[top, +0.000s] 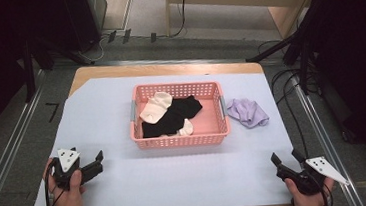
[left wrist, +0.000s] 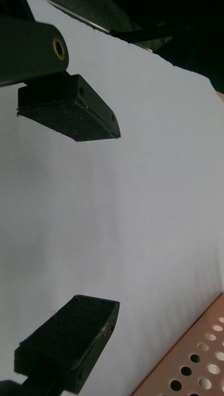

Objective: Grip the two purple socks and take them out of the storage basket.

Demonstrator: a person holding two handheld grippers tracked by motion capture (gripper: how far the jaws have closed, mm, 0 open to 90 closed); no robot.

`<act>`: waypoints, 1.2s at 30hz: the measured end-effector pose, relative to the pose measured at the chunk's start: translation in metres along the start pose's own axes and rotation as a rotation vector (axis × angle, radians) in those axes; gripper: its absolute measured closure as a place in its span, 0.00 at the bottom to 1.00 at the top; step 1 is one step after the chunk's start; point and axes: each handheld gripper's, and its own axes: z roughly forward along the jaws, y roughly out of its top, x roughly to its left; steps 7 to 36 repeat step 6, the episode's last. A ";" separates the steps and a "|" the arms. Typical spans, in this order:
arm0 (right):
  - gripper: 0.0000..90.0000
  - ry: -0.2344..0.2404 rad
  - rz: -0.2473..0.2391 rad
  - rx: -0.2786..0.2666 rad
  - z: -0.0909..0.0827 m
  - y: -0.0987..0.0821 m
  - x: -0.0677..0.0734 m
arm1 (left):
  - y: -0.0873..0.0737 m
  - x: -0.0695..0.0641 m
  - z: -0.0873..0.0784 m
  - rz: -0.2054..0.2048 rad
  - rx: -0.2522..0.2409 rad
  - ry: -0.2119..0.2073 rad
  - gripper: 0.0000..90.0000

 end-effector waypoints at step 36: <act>0.21 -0.002 0.012 0.011 0.000 0.000 0.000 | 0.000 0.000 0.000 0.001 0.004 -0.002 0.17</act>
